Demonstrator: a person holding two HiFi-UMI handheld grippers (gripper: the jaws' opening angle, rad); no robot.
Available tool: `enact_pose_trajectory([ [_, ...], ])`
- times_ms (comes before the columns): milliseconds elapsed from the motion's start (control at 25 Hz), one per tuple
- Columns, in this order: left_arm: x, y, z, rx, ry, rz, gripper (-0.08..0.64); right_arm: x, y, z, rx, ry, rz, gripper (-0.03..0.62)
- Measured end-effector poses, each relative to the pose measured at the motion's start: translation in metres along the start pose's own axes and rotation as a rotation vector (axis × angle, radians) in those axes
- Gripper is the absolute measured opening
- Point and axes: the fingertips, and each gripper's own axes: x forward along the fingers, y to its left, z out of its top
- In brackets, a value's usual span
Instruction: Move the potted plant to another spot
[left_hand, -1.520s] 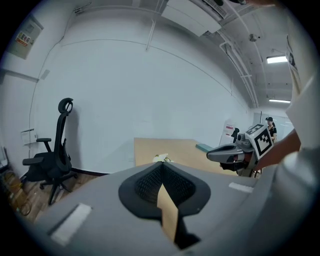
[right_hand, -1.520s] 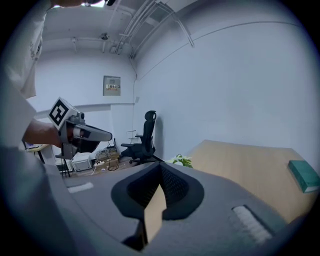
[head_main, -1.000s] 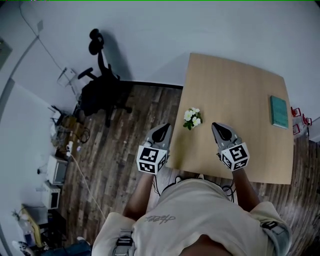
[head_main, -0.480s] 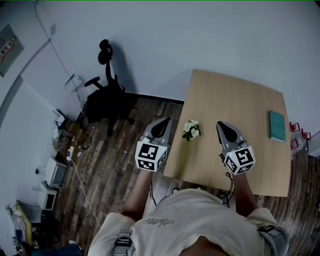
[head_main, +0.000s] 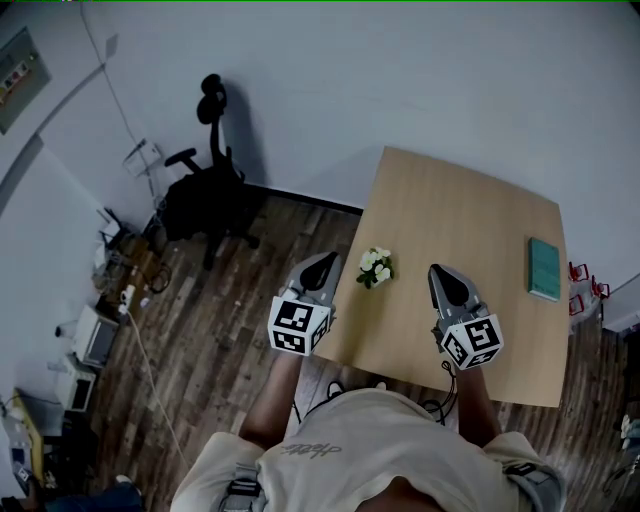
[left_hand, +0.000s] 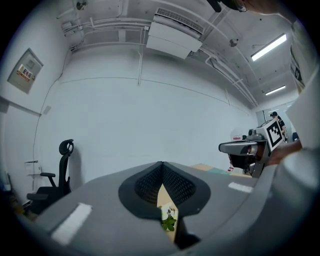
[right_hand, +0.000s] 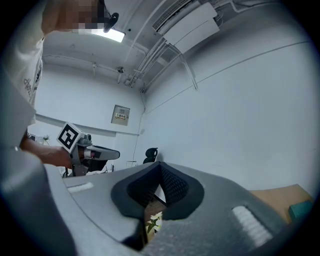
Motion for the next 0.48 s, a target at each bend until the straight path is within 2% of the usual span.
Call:
enact_pose_trajectory([
  [480, -0.001, 0.013, -0.011, -0.023, 0.016, 0.001, 0.018, 0.012, 0.011, -0.01, 0.006, 0.031, 0.04, 0.002],
])
